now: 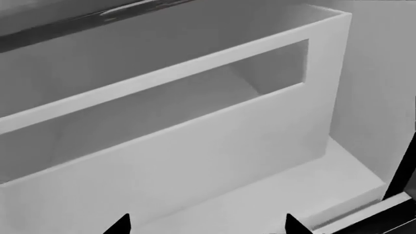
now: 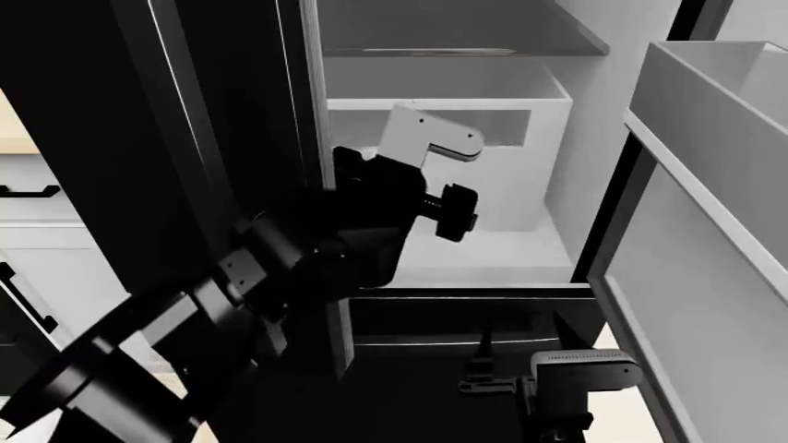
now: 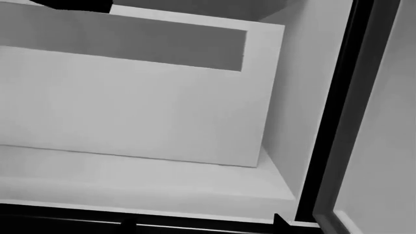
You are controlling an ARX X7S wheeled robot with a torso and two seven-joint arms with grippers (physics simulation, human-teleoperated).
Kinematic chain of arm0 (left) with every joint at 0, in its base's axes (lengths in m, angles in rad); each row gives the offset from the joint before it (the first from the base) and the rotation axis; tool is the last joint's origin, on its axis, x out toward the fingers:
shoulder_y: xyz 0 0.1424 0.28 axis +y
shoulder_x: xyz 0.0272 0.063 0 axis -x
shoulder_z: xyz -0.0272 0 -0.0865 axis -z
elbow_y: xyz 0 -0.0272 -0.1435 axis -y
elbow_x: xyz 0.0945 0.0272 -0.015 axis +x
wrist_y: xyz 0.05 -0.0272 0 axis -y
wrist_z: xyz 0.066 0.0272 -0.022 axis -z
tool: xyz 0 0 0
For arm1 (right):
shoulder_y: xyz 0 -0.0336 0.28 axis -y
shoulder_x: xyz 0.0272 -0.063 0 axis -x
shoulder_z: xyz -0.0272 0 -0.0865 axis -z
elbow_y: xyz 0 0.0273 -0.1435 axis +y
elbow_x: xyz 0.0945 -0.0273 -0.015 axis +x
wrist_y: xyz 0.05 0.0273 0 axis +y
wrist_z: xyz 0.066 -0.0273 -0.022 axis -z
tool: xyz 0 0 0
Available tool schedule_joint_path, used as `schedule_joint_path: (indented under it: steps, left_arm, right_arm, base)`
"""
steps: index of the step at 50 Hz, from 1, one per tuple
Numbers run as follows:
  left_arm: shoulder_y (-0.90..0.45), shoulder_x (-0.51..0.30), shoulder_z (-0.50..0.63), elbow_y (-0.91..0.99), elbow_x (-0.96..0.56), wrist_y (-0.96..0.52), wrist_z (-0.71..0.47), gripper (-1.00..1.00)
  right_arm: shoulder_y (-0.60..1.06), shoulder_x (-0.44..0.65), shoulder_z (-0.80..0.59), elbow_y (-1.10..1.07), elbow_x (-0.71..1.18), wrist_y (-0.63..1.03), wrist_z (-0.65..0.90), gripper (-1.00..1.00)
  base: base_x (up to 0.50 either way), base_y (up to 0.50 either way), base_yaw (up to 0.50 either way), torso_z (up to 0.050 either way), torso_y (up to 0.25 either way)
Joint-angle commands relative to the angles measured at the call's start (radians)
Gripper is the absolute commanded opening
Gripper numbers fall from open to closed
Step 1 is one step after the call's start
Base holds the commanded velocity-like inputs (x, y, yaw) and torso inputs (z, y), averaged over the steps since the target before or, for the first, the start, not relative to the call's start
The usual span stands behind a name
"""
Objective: Open the fridge doors
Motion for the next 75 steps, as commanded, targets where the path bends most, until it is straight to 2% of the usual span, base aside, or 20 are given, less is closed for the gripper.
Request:
schedule_joint_path:
  steps: [1, 14, 21, 31, 36, 39, 48, 58, 68, 75]
  left_arm:
    - [0.030, -0.013, 0.008, 0.027, 0.020, 0.002, -0.087, 1.00]
    - [0.071, -0.120, -0.018, 0.376, -0.044, -0.089, -0.359, 1.00]
    - [0.088, -0.136, -0.017, 0.442, -0.056, -0.118, -0.446, 1.00]
    - [0.199, -0.215, -0.063, 0.601, -0.131, -0.117, -0.597, 1.00]
    - [0.240, -0.244, -0.074, 0.651, -0.142, -0.104, -0.633, 1.00]
    - [0.265, -0.274, -0.095, 0.731, -0.198, -0.120, -0.704, 1.00]
    - [0.379, -0.368, -0.119, 0.922, -0.254, -0.092, -0.801, 1.00]
    - [0.517, -0.506, -0.164, 1.052, -0.273, -0.029, -0.854, 1.00]
    - [0.623, -0.598, -0.192, 1.135, -0.269, 0.021, -0.886, 1.00]
    - [0.712, -0.680, -0.230, 1.127, -0.239, 0.086, -0.853, 1.00]
  right_arm:
    - [0.005, 0.002, -0.005, 0.002, 0.005, -0.001, -0.001, 1.00]
    - [0.004, 0.004, -0.012, -0.004, 0.004, 0.004, 0.007, 1.00]
    - [0.004, 0.006, -0.014, -0.004, 0.006, 0.003, 0.009, 1.00]
    - [0.001, 0.010, -0.017, -0.009, 0.014, -0.001, 0.008, 1.00]
    - [0.001, 0.011, -0.019, -0.009, 0.014, -0.005, 0.010, 1.00]
    - [0.000, 0.012, -0.020, -0.010, 0.013, -0.005, 0.012, 1.00]
    - [-0.006, 0.017, -0.022, -0.019, 0.013, -0.003, 0.018, 1.00]
    - [0.003, 0.016, -0.027, -0.016, 0.015, 0.002, 0.021, 1.00]
    - [-0.001, 0.020, -0.029, -0.020, 0.017, -0.001, 0.024, 1.00]
    - [-0.002, 0.022, -0.030, -0.017, 0.020, -0.006, 0.025, 1.00]
  base:
    - [0.00, 0.00, 0.00, 0.000, 0.000]
    - [0.00, 0.00, 0.00, 0.000, 0.000]
    - [0.00, 0.00, 0.00, 0.000, 0.000]
    - [0.00, 0.00, 0.00, 0.000, 0.000]
    - [0.00, 0.00, 0.00, 0.000, 0.000]
    - [0.00, 0.00, 0.00, 0.000, 0.000]
    - [0.00, 0.00, 0.00, 0.000, 0.000]
    - [0.00, 0.00, 0.00, 0.000, 0.000]
    - [0.00, 0.00, 0.00, -0.001, 0.000]
    - [0.00, 0.00, 0.00, 0.000, 0.000]
